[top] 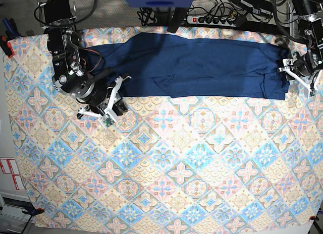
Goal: Fold the T-shirt properly
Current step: 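Grasp the end of the folded shirt strip with the left gripper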
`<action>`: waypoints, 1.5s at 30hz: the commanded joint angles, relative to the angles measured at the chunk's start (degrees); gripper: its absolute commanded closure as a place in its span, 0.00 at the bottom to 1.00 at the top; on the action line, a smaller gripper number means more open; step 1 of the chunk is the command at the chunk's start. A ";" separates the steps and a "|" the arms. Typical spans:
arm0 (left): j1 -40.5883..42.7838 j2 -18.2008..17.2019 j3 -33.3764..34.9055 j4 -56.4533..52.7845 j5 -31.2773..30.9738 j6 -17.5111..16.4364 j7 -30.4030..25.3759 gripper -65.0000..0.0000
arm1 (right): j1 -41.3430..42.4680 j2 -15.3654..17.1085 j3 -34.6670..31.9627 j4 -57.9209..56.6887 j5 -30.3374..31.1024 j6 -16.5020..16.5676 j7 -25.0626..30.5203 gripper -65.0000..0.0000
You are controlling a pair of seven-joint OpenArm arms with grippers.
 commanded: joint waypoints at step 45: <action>-5.73 -2.48 3.45 -10.00 0.11 -0.30 -2.67 0.43 | 0.77 0.56 0.42 1.20 0.74 -0.07 1.24 0.87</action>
